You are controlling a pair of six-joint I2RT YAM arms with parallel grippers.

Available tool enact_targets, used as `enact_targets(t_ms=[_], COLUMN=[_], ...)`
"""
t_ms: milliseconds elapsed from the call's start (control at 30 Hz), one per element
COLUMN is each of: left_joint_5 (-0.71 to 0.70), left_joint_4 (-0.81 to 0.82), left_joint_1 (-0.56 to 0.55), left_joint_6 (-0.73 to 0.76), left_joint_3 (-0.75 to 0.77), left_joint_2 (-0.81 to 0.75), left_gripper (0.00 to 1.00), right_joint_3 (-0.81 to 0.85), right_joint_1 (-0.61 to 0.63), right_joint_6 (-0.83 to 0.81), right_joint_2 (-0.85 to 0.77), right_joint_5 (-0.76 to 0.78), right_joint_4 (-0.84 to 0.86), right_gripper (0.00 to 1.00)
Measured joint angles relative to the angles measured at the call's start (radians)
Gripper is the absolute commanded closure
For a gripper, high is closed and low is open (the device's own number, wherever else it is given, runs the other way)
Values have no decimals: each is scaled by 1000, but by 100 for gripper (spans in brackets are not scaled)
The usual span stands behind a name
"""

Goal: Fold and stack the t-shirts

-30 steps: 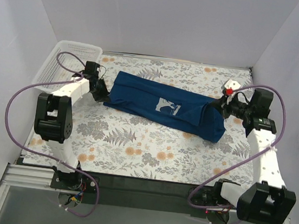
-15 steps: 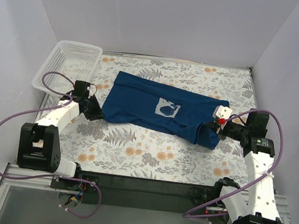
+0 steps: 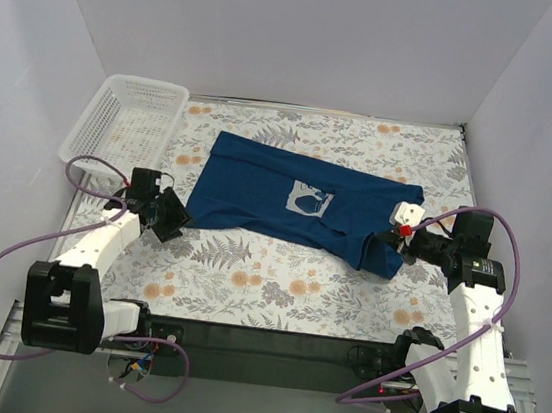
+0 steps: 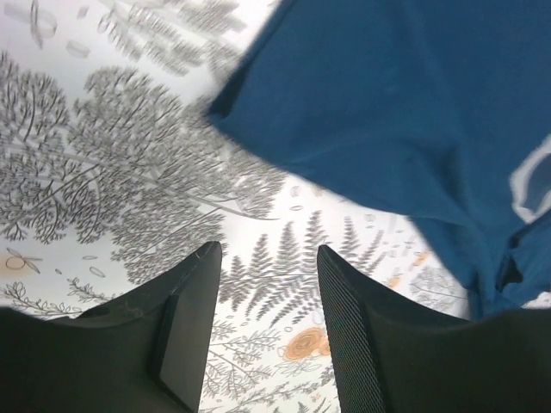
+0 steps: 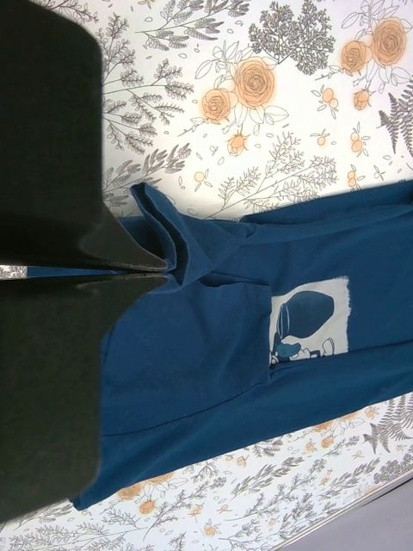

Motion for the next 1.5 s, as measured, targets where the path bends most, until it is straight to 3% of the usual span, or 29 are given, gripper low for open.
enact_targets(t_ms=[200, 500, 933, 1167, 1300, 1500], left_joint_5=[-16, -87, -160, -186, -192, -191], left_joint_4=[5, 27, 63, 77, 72, 34], left_joint_1=[0, 1, 1, 2, 2, 3], left_joint_6=[-100, -219, -276, -263, -233, -177], left_joint_3=[-52, -34, 56, 97, 101, 171], left_joint_2=[118, 154, 264, 324, 322, 271], left_gripper=[55, 55, 58, 93, 100, 100], right_joint_3=[-6, -29, -29, -29, -29, -27], right_joint_1=[0, 0, 0, 0, 0, -5], right_joint_6=[-7, -11, -13, -18, -20, -18], right_joint_2=[1, 2, 6, 6, 6, 11], right_joint_5=[6, 22, 31, 42, 47, 79], right_joint_4=[0, -3, -3, -3, -3, -3], right_gripper=[99, 99, 99, 99, 99, 99])
